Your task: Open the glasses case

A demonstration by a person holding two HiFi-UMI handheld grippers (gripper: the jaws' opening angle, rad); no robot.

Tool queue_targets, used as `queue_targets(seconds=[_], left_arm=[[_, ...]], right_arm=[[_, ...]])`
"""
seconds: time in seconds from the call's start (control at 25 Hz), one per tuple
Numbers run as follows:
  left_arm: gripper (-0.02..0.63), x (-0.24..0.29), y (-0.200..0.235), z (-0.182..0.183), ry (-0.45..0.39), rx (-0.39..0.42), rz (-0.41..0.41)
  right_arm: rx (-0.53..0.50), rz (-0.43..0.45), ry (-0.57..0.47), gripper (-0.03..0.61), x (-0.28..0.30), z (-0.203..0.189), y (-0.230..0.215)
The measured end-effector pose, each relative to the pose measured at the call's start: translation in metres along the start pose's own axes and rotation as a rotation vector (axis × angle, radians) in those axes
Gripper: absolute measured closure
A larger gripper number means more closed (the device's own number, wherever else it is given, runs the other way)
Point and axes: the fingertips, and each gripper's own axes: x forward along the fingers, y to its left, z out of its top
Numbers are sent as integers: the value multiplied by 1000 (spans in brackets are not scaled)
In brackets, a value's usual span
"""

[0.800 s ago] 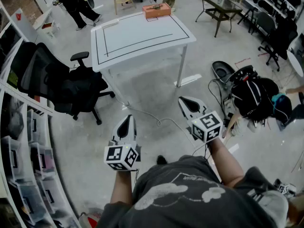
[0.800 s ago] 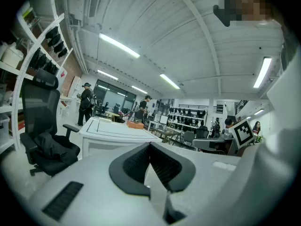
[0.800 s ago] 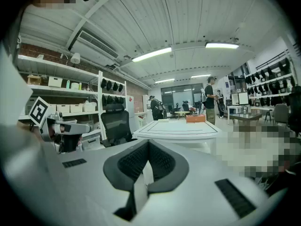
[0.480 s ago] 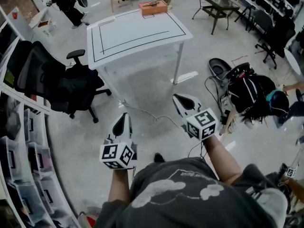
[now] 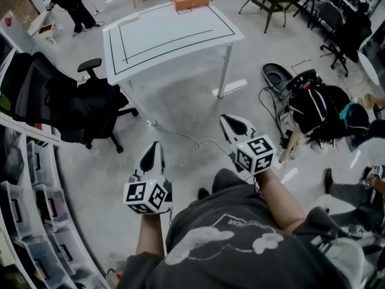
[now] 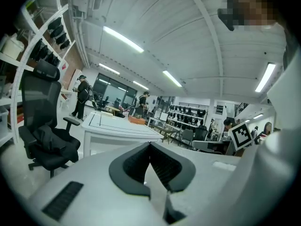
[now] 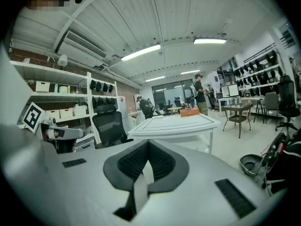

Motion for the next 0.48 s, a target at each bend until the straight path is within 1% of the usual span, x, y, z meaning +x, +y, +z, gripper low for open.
queue_targets(seconds=[0.16,0.28,0.48], left_arm=[[612,13,12,1,8,-6,5],[612,28,23,0,17,-7,24],[612,65,55,16,11,5,71]], right_arm=[[18,4,3,578,15,3,-13],[29,12,4,578,37,4,-23],[21,58,2,578,101,18,-45]])
